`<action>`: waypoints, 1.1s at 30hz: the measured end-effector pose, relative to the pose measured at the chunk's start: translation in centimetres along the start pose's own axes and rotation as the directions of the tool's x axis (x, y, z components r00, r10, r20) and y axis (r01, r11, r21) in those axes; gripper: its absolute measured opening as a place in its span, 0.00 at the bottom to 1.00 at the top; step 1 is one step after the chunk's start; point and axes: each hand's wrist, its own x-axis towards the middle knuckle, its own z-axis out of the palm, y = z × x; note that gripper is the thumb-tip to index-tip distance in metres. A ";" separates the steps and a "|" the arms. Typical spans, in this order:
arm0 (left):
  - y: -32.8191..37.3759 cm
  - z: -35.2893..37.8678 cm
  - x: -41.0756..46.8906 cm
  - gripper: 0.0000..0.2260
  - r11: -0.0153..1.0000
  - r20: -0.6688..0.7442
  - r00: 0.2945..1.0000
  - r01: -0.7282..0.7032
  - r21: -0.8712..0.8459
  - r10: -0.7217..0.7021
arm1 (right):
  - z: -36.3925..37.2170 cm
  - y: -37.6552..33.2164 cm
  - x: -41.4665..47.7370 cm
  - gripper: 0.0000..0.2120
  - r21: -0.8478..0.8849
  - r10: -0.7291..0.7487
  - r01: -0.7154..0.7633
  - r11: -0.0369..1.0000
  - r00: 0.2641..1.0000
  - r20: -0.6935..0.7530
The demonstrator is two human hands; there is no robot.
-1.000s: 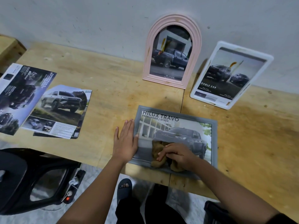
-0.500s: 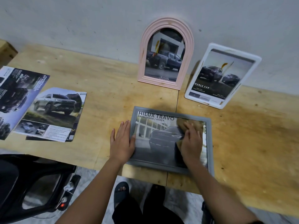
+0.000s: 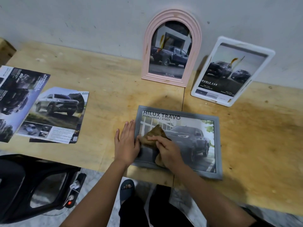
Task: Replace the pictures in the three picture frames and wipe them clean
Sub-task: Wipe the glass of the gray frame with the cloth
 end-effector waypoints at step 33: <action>0.0 -0.4 -0.2 0.27 0.998 0.082 0.997 0.001 -0.055 0.004 | -11.4 -0.7 -1.9 0.11 0.029 0.185 -0.206 0.978 0.926 0.328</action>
